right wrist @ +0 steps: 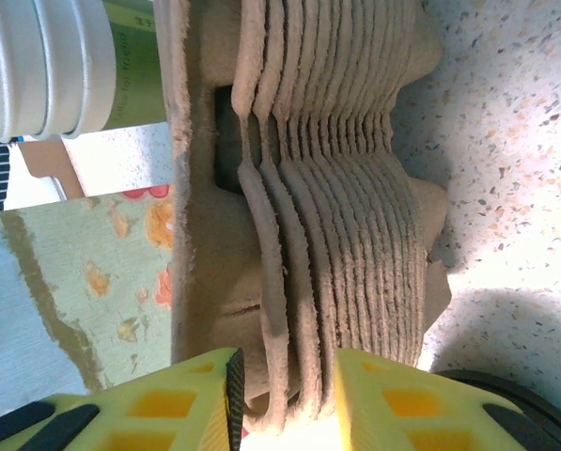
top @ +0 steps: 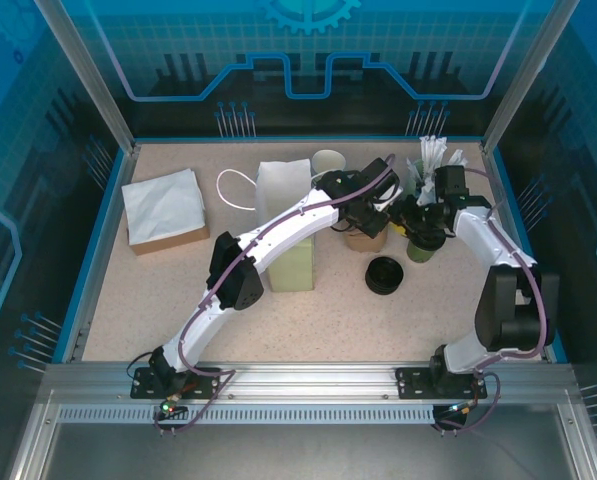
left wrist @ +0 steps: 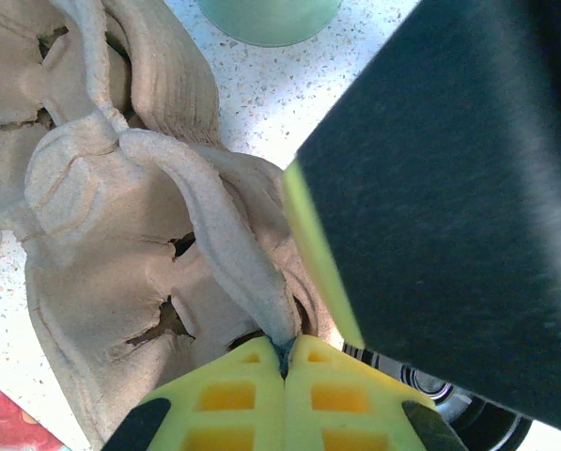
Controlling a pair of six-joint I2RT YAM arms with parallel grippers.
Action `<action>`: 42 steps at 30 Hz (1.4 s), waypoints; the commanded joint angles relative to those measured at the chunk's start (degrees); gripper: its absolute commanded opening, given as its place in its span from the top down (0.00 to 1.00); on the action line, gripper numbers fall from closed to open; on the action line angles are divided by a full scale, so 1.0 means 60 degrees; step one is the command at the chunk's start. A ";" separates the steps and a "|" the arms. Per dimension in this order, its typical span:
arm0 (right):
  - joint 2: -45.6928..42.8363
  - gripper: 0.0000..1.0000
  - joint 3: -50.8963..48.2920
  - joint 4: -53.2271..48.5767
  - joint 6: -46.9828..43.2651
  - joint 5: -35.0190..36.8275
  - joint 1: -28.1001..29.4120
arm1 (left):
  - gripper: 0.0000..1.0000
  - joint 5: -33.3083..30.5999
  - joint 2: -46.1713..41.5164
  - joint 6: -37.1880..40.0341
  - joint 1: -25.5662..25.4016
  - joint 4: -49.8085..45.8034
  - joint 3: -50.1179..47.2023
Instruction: Pack the takeout coffee
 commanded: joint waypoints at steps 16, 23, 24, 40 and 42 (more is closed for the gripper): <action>0.0830 0.73 0.0120 -0.0505 -0.0131 0.0257 0.0371 | 1.00 -0.0288 -0.0846 0.0328 0.0043 0.0080 0.0767; 0.0812 0.73 0.0134 -0.0614 -0.0219 0.0389 0.0379 | 1.00 -0.0779 -0.1021 0.0581 0.0036 0.0027 0.0767; 0.0805 0.73 0.0134 -0.0608 -0.0207 0.0376 0.0378 | 1.00 -0.0838 -0.1036 0.0639 0.0031 0.0033 0.0778; 0.1006 0.73 0.0251 -0.0872 -0.0366 0.0341 0.0385 | 1.00 -0.1167 -0.1247 0.1266 0.0173 0.0118 0.1287; 0.1038 0.73 0.0294 -0.0932 -0.0393 0.0323 0.0379 | 1.00 -0.1185 -0.1254 0.1281 0.0204 0.0115 0.1295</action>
